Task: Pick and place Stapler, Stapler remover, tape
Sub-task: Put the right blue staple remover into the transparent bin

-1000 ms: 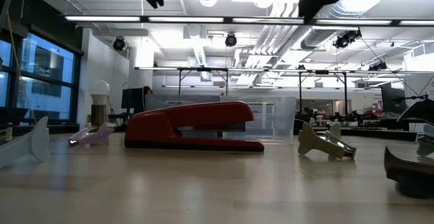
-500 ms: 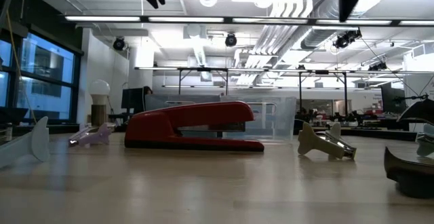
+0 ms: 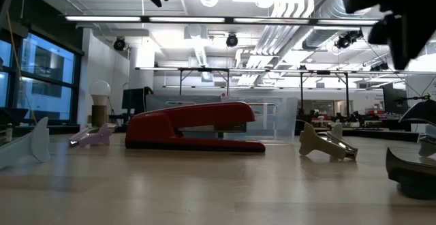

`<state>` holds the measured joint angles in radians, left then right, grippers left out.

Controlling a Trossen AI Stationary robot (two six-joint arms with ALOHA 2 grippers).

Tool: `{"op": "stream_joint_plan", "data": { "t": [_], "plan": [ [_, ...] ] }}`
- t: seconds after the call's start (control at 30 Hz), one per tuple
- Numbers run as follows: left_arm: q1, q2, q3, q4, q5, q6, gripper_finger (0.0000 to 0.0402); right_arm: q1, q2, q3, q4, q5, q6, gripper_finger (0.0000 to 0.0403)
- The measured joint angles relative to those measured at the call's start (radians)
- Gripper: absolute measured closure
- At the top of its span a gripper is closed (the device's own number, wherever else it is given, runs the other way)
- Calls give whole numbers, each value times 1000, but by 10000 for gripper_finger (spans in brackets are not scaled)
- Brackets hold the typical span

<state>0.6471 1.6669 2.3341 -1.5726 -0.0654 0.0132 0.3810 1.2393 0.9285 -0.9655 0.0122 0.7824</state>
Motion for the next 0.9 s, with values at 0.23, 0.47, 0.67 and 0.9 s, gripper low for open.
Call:
{"op": "stream_joint_plan", "data": {
  "t": [0.23,0.47,0.67,0.9],
  "plan": [
    [-55,0,0,1,-4,-27,182,41,-61,-171,141,-45,-37,246],
    [-109,0,0,2,-5,-53,182,65,-68,-343,380,-156,-82,193],
    [-134,0,0,2,-14,-65,182,97,-68,-426,494,-137,-90,163],
    [-132,0,0,2,-18,-74,182,136,-66,-454,567,-86,-165,161]
  ]
}}
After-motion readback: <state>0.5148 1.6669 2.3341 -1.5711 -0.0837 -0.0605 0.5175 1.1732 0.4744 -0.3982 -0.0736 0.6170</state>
